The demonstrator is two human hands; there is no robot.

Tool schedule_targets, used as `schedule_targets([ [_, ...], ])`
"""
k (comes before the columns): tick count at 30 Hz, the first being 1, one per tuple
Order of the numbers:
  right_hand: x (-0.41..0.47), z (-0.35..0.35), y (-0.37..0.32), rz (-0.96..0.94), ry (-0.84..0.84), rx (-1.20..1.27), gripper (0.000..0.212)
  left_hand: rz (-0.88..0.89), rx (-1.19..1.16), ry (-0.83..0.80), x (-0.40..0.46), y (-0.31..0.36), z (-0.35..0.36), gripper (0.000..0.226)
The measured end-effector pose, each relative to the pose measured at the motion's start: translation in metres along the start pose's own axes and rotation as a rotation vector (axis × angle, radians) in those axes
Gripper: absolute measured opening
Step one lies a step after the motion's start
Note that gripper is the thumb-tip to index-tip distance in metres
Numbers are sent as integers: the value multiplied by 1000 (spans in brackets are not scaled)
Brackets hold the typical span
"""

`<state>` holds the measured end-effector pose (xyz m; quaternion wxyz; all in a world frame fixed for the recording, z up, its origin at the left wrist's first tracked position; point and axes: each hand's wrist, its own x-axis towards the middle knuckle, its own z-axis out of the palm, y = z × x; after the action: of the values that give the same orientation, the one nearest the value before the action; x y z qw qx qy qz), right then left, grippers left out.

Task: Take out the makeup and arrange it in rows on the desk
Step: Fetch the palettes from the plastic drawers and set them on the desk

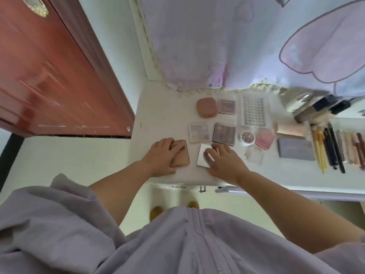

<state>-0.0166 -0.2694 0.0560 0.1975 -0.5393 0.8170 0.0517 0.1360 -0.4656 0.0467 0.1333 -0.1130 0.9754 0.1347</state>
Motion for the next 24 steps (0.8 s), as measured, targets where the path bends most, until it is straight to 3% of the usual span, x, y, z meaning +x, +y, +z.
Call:
schedule_targets([
  [6, -2, 3, 3, -81, 247, 19, 47, -89, -176, 2, -8, 6, 6, 88],
  [9, 15, -10, -13, -208, 325, -5, 44, -310, -439, 145, -15, 10, 8, 82],
  [12, 42, -25, -39, -281, 237, -93, 55, -483, -666, 280, -19, 16, 6, 63],
  [17, 65, -27, -72, -285, -2, -142, 74, -657, -1128, 289, -22, 23, -2, 51],
  [21, 64, -25, -75, -297, -9, -131, 78, -752, -1563, 291, -26, 21, -5, 44],
  [24, 56, -37, -78, -313, 31, 21, 79, -784, -1702, 216, -33, 15, -18, 33],
])
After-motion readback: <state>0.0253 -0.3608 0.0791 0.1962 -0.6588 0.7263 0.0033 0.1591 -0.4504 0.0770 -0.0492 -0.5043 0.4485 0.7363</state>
